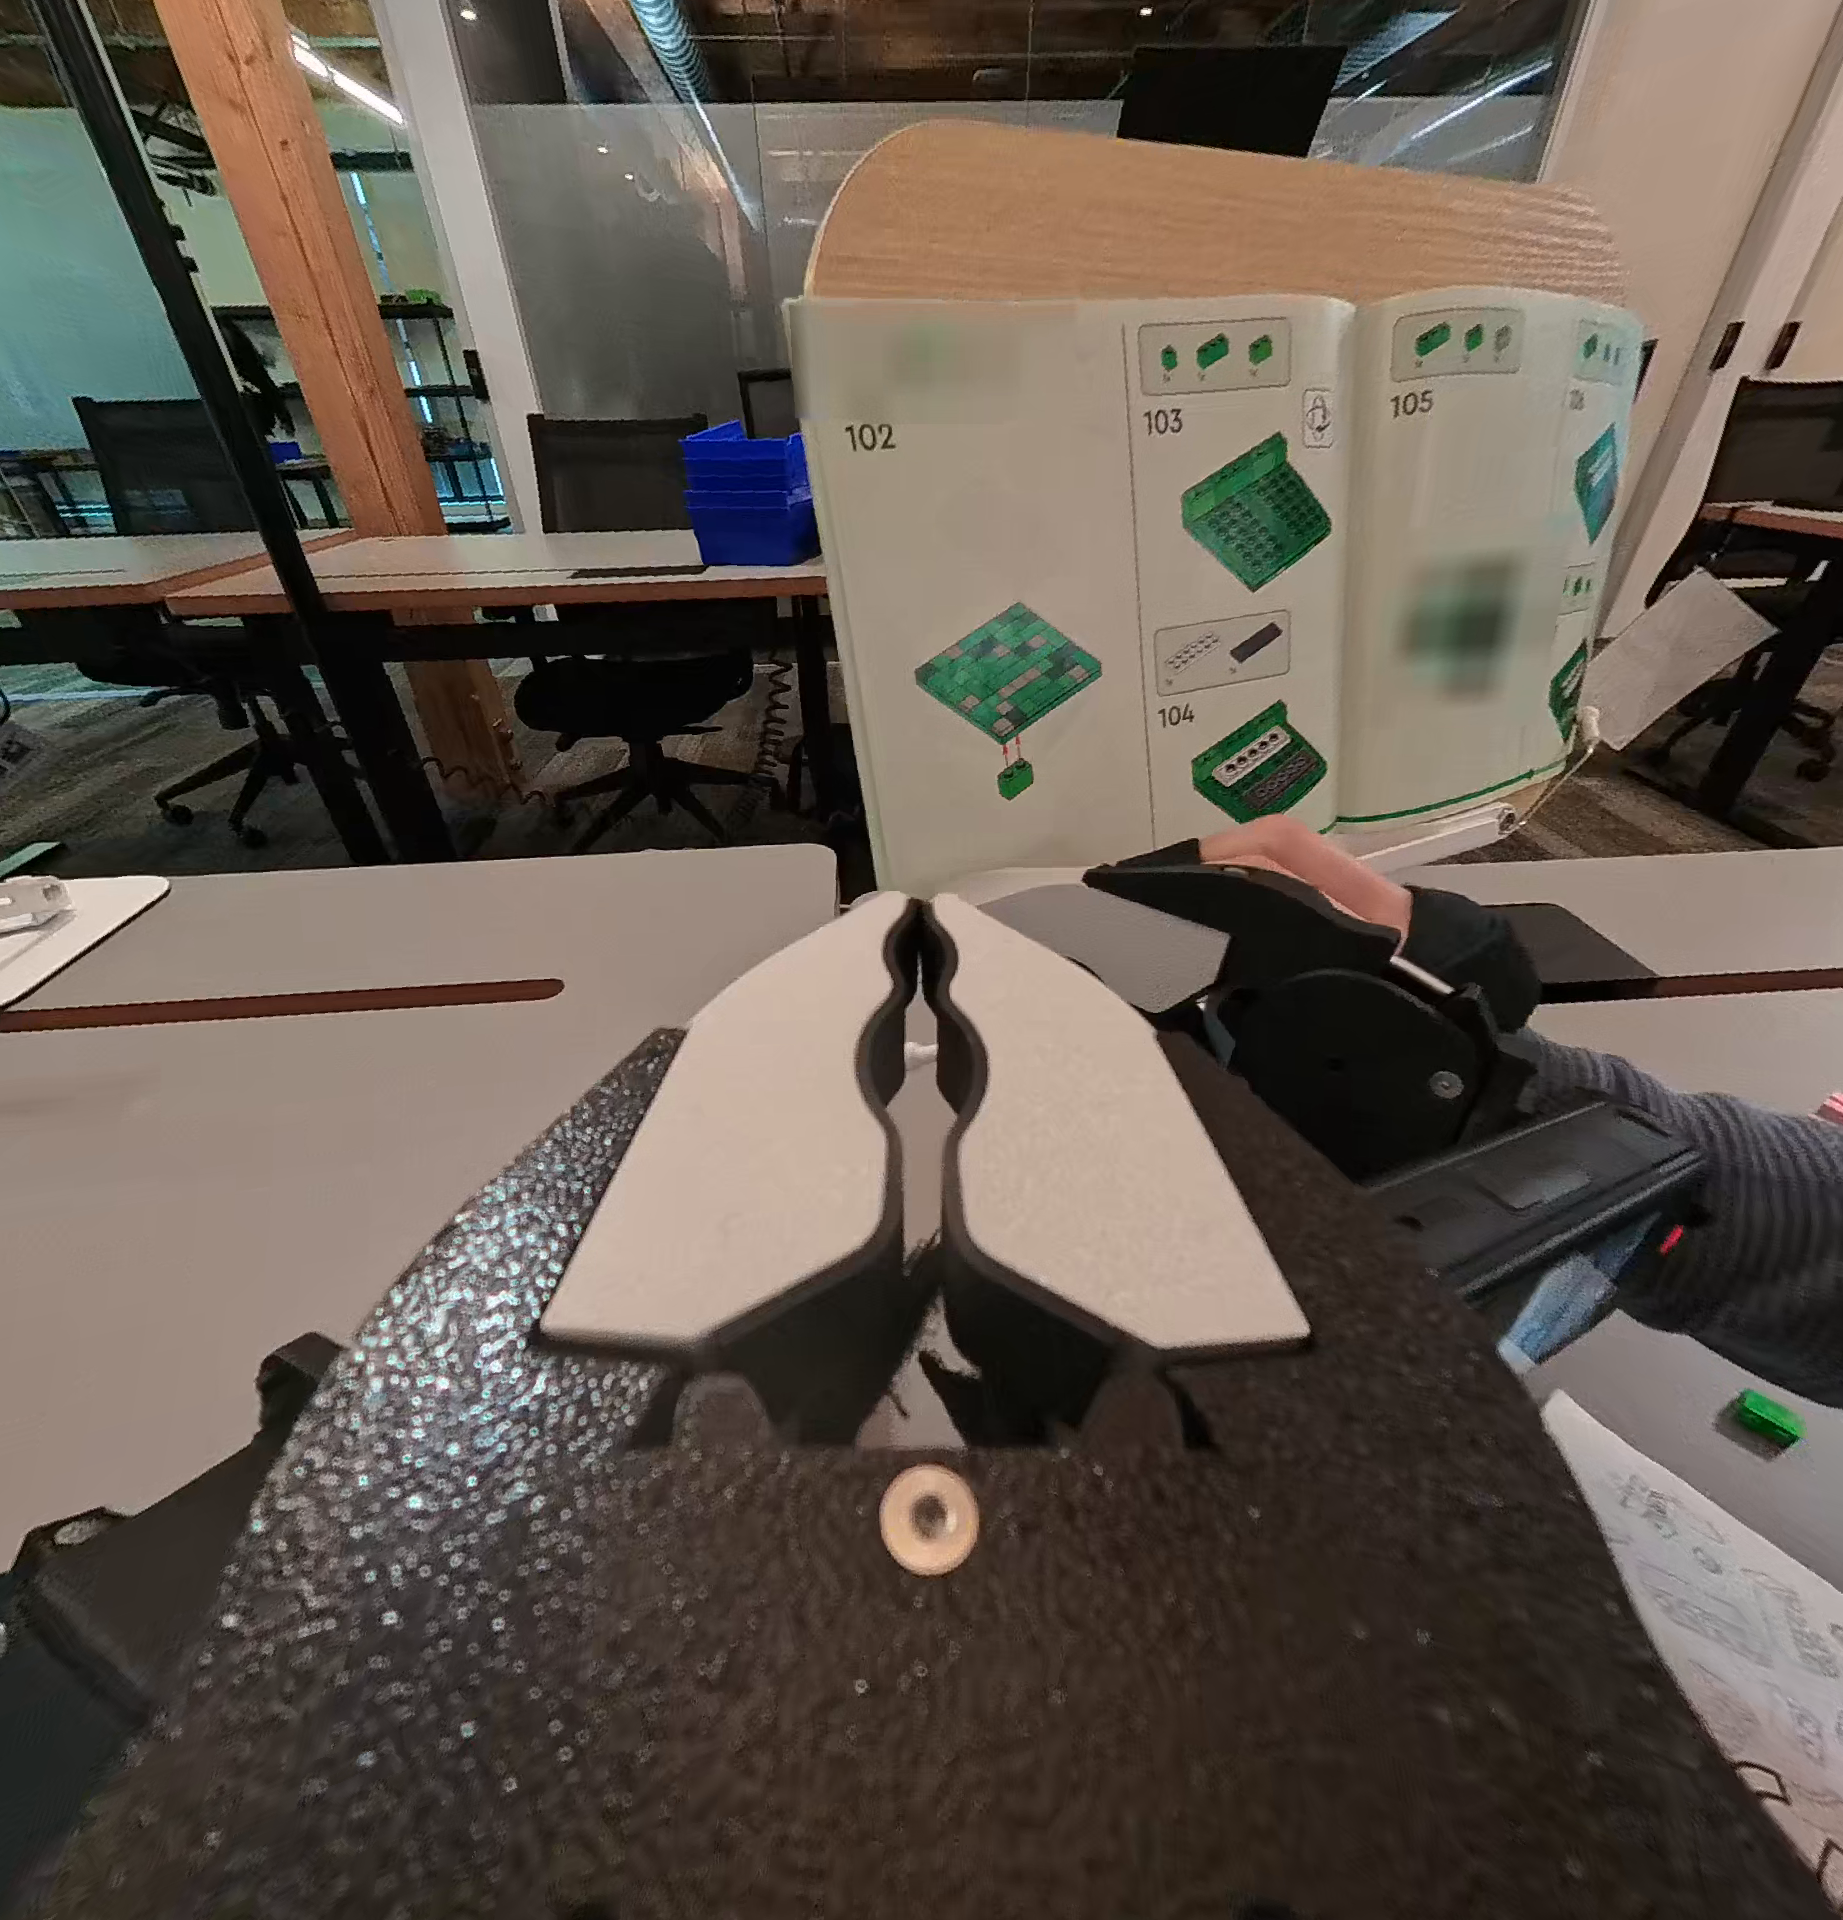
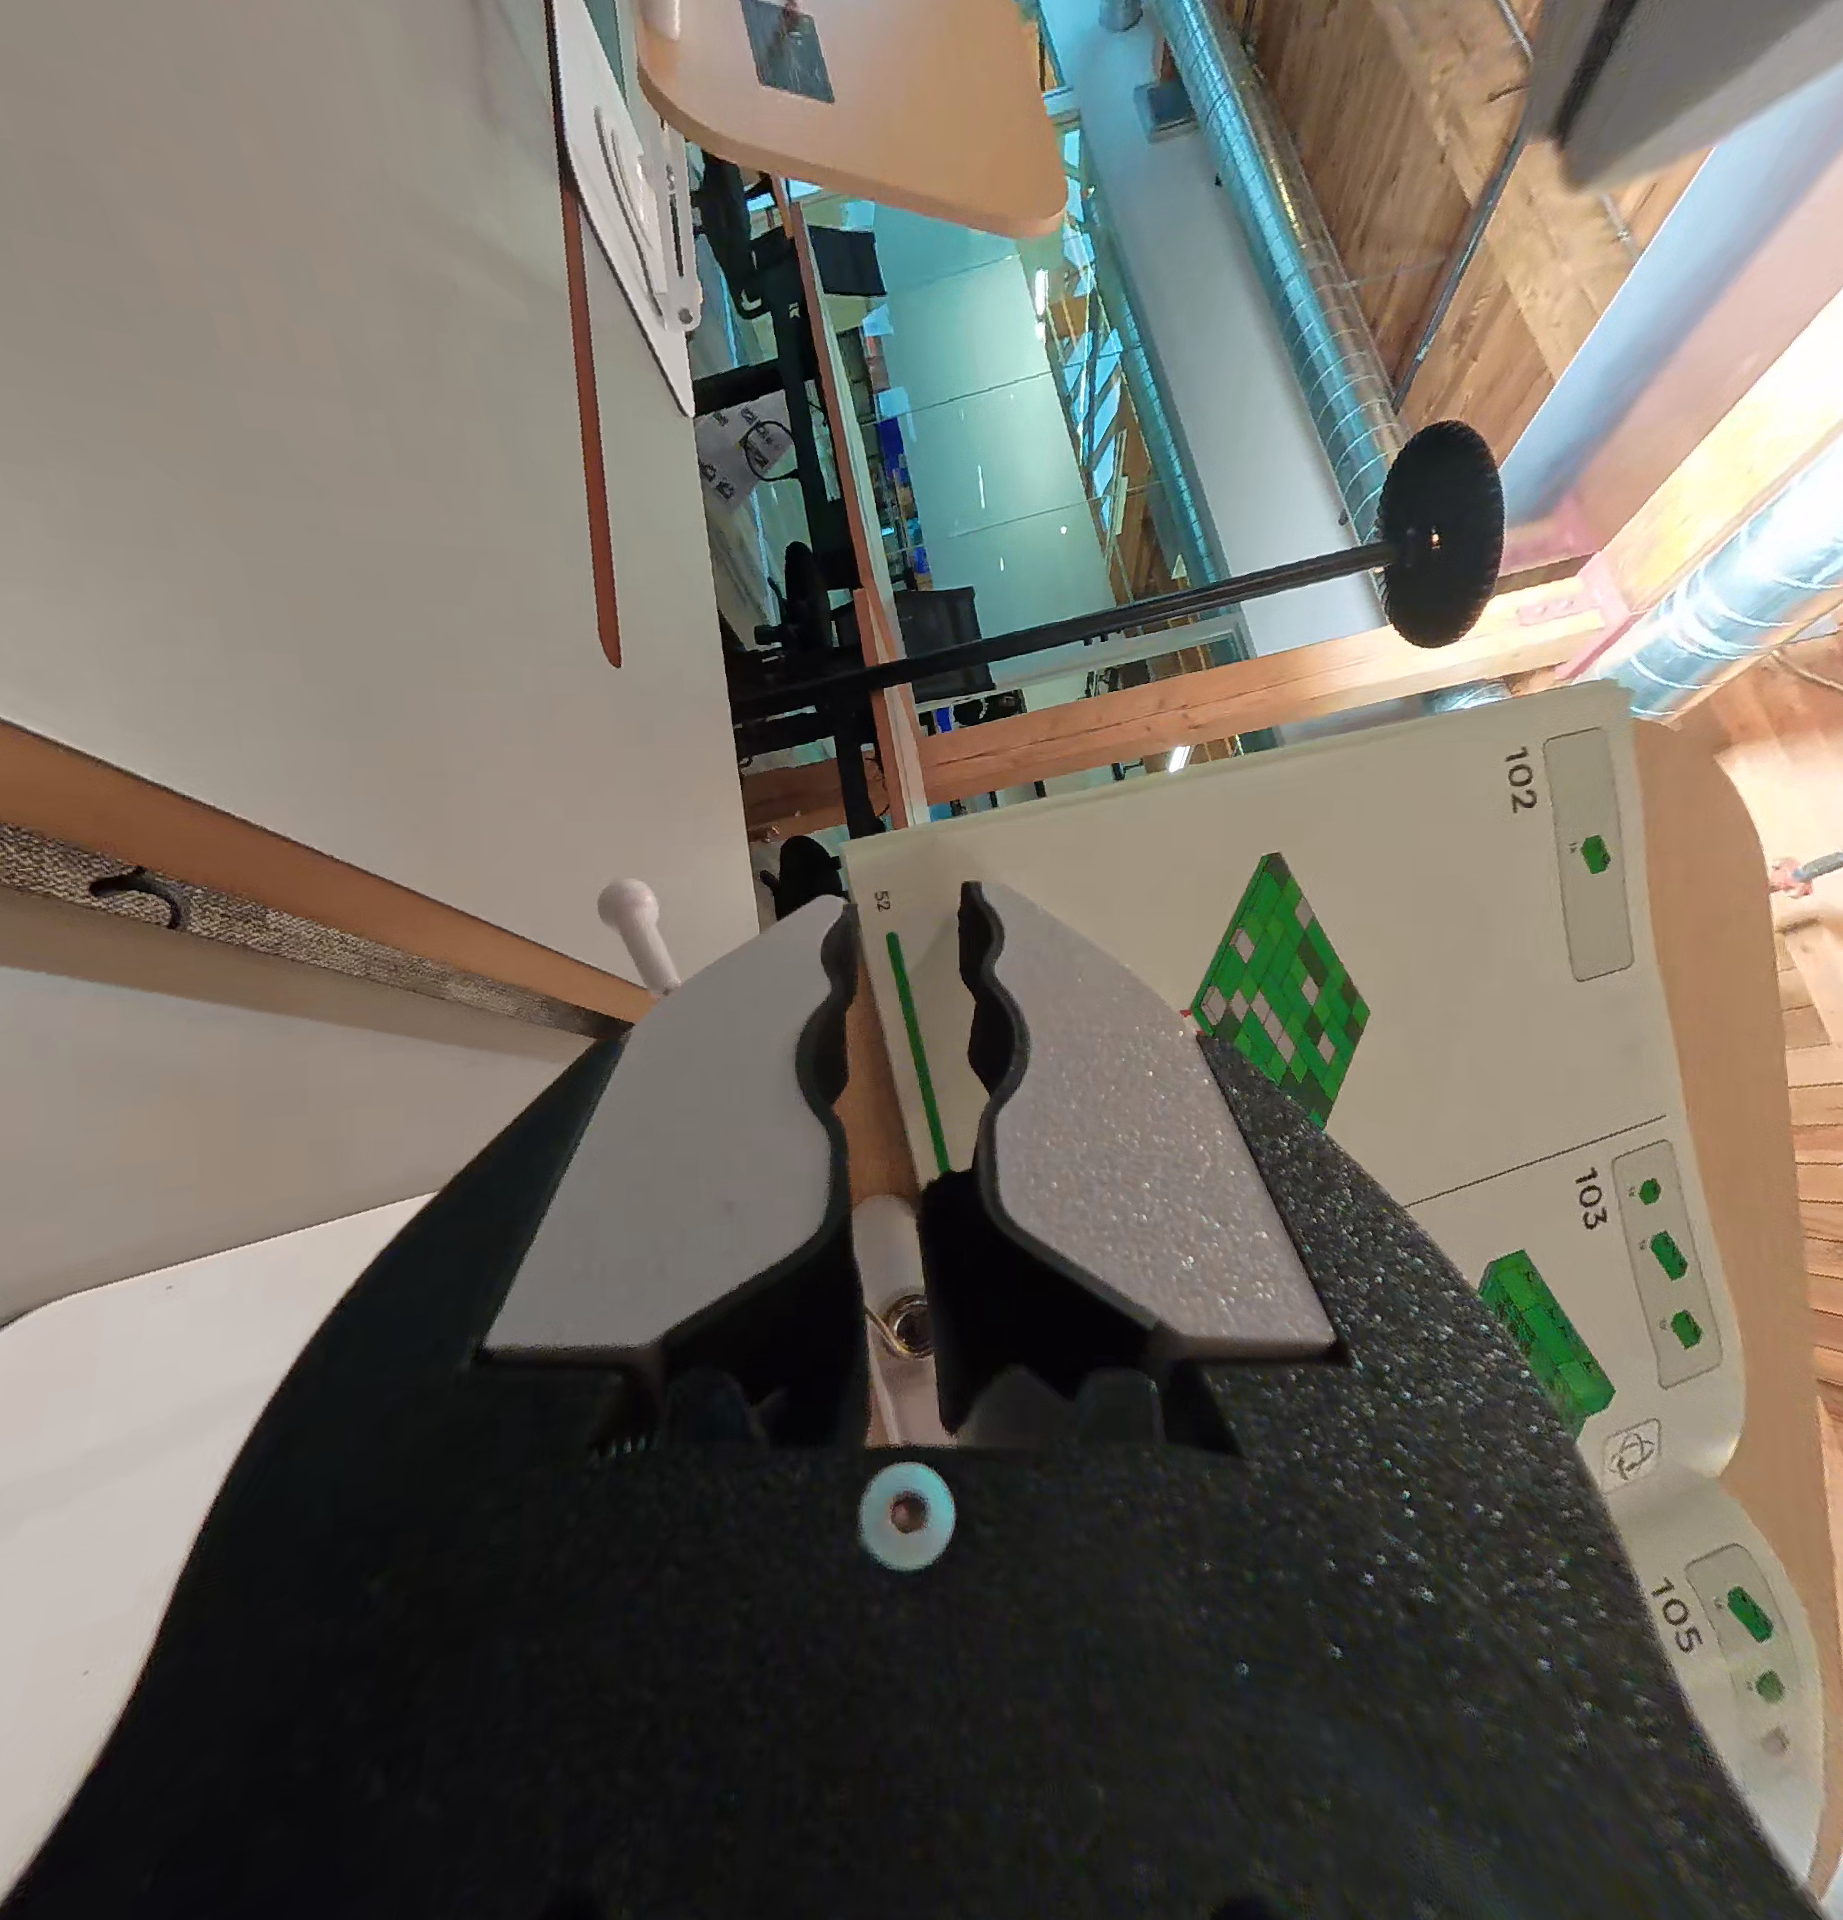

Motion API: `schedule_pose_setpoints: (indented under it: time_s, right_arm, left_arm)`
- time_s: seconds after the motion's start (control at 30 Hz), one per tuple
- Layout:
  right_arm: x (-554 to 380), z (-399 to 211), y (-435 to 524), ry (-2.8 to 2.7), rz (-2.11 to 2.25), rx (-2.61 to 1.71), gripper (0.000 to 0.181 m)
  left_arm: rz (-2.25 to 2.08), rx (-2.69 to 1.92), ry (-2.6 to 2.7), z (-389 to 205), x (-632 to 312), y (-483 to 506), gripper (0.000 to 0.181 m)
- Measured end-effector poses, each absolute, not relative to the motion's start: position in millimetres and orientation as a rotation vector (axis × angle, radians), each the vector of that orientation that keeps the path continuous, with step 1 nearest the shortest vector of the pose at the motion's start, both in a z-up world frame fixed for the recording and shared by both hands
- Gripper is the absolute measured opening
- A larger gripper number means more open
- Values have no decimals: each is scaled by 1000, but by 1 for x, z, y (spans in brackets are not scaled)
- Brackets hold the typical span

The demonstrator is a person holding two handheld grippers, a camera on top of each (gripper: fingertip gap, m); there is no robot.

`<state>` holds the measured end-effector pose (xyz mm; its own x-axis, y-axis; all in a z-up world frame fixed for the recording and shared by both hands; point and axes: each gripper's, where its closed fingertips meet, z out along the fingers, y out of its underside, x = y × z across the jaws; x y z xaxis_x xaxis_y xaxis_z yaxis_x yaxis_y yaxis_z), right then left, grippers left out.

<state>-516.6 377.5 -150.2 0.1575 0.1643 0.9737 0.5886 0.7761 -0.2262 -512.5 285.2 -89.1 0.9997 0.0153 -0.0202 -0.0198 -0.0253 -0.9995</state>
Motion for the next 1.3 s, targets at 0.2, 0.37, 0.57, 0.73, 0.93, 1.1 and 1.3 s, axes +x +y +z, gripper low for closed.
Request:
schedule_pose_setpoints:
  time_s: [0.2,0.37,0.57,0.73,0.93,1.1,1.3]
  right_arm:
    - [-515,-154,378,-1415,-319,-685,1]
    - [-509,-152,373,-1395,-255,-708,0]
    - [-498,-140,357,-1340,-22,-771,0]
    - [-490,-129,350,-1291,112,-790,0]
    - [-490,-126,349,-1284,133,-776,0]
    - [-490,-131,349,-1315,119,-762,0]
    - [-492,-133,349,-1337,148,-764,0]
  left_arm:
    - [4,-1622,29,-94,-506,289,0]
    - [-17,-1650,56,-99,-500,293,0]
    - [-53,-1713,84,-114,-495,300,0]
    - [-74,-1750,101,-125,-491,308,0]
    - [-74,-1794,129,-135,-484,315,0]
    - [-49,-1787,128,-133,-485,315,0]
    - [-66,-1770,102,-131,-490,313,0]
